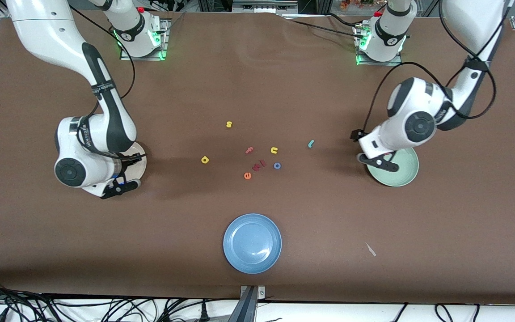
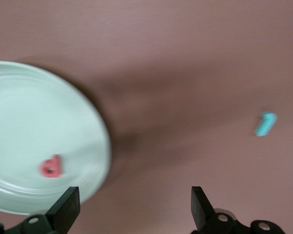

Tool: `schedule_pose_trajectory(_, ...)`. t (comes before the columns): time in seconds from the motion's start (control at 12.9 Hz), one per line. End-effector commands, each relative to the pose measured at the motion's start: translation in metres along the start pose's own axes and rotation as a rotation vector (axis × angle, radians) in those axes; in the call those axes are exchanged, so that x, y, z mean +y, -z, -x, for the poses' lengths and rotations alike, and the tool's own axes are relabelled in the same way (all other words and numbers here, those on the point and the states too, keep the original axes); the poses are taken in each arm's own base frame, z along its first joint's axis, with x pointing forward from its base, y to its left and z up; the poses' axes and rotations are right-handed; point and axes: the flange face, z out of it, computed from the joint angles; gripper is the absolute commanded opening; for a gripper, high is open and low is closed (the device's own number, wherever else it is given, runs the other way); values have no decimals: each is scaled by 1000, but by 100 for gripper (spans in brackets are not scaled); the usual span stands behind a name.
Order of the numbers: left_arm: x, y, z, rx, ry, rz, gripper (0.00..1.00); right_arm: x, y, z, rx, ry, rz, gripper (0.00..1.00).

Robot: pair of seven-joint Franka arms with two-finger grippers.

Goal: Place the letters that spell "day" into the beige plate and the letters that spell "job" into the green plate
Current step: 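Drop the green p on the white plate while the left gripper grasps the cyan 1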

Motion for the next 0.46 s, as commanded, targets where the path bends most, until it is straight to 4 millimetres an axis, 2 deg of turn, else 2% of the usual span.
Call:
schedule_pose_trajectory(0.0,43,-4,-6,33,-18,-6,100,-1,1,-1,-2,-5,9,100)
schedule_pose_trajectory(0.23,93,-18,-7,77,-11,3,100,-44,9,-9,22,14,-13,100)
schedule_pose_trajectory(0.39,116,-34,-8,94,14,13,97,-77,14,-15,55,-91,-62,100)
